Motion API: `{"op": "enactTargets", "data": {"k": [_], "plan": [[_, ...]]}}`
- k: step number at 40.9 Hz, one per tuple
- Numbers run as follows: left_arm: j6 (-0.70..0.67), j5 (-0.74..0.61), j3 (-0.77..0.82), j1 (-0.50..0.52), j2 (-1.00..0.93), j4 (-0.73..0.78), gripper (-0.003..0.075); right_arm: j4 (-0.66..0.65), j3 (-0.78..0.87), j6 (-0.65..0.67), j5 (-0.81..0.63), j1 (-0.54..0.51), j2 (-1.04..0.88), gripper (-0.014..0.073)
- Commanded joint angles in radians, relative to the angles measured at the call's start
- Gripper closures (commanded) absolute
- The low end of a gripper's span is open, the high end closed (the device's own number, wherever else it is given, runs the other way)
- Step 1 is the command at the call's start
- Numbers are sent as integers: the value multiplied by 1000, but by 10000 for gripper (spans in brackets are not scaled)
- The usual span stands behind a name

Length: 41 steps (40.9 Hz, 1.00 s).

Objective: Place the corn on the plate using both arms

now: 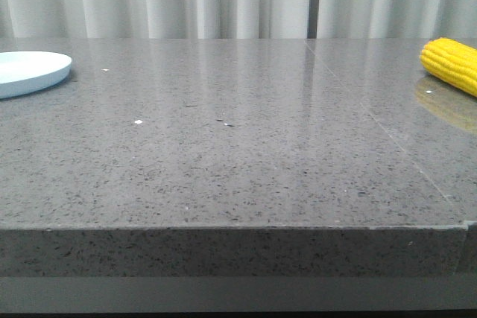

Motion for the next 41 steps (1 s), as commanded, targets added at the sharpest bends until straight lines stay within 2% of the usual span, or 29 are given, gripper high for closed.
{"op": "enactTargets", "data": {"k": [1, 16, 18, 20, 24, 27, 30, 32, 35, 41], "plan": [[0, -46, -25, 0, 54, -12, 741, -10, -25, 1, -42, -5, 51, 662], [0, -26, -25, 0, 201, -12, 740, -13, -25, 1, -14, -5, 246, 649], [0, -22, -25, 0, 223, -5, 738, -14, -25, 1, -16, -5, 268, 607], [0, -17, -25, 0, 242, 6, 723, -14, -25, 1, -16, -5, 286, 526], [0, -15, -25, 0, 276, 24, 608, -14, -25, 1, -17, -5, 311, 269], [0, -15, -25, 0, 299, 29, 453, -14, -25, 1, -18, -5, 321, 57], [0, -15, -25, 0, 316, 31, 301, -14, -25, 1, -18, -5, 325, -64], [0, -15, -25, 0, 323, 31, 219, -14, -25, 1, -18, -5, 327, -64], [0, -13, -30, 0, 344, 32, 164, -14, -25, 1, -25, -5, 327, -45], [0, 74, -101, 0, 424, 84, 164, -13, -25, 1, -37, -5, 327, -41]]}}
